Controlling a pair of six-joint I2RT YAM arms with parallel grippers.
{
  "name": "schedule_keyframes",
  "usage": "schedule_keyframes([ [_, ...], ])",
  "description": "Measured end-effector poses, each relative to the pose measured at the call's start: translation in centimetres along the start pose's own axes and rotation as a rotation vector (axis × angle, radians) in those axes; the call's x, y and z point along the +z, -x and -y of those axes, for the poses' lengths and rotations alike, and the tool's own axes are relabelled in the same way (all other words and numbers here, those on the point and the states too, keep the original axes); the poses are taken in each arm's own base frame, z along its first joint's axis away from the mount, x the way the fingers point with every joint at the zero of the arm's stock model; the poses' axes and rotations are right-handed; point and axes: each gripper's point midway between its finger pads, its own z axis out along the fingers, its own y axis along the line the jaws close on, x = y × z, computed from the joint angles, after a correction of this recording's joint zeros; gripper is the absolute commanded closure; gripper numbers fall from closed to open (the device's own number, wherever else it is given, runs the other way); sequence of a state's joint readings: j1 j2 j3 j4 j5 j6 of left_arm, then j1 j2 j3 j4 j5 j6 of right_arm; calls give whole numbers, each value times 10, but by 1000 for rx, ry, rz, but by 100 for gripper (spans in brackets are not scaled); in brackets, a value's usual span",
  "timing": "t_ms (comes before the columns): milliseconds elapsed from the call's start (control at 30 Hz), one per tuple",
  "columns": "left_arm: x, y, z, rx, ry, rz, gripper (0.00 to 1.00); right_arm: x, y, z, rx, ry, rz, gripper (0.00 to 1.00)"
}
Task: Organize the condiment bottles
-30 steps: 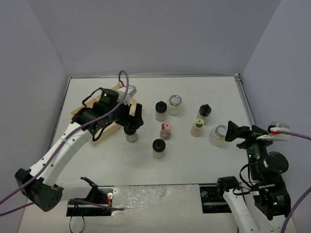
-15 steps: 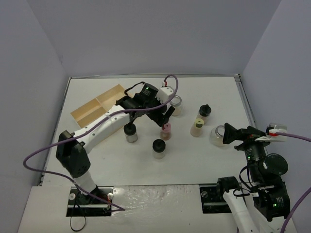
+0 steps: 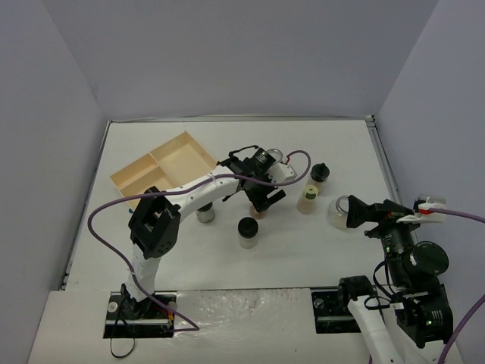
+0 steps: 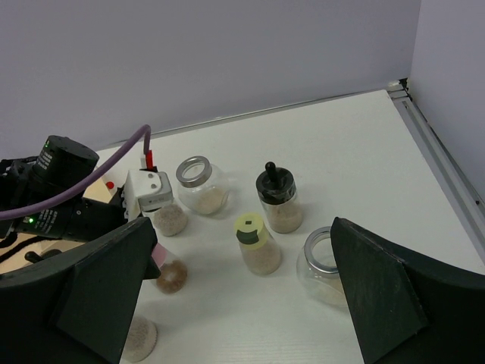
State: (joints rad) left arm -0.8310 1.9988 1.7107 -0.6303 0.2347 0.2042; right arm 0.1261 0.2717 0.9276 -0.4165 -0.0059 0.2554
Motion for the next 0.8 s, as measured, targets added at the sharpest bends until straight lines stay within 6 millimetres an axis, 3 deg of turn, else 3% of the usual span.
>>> schedule_keyframes([
  [167, 2, -5, 3, 23, -5, -22, 43, -3, 0, 0, 6, 1, 4, 0],
  [267, 2, -5, 2, 33, -4, -24, 55, -3, 0, 0, 7, 1, 3, 0],
  [367, 1, -4, 3, 34, -5, -22, 77, -3, 0, 0, 7, 1, 2, 0],
  [433, 1, -3, 2, 36, -3, -19, 97, -3, -1, 0, 7, 0, 2, 0],
  [633, -9, -2, 1, 27, 12, -18, 100, -4, -1, 0, 7, 0, -1, 0],
  [733, -35, 3, -1, 4, 51, 2, 100, -4, -2, 0, 7, 1, -2, 0],
  [800, -64, 10, -4, -22, 99, 40, 100, -4, -2, 0, 7, 2, -2, 0],
])
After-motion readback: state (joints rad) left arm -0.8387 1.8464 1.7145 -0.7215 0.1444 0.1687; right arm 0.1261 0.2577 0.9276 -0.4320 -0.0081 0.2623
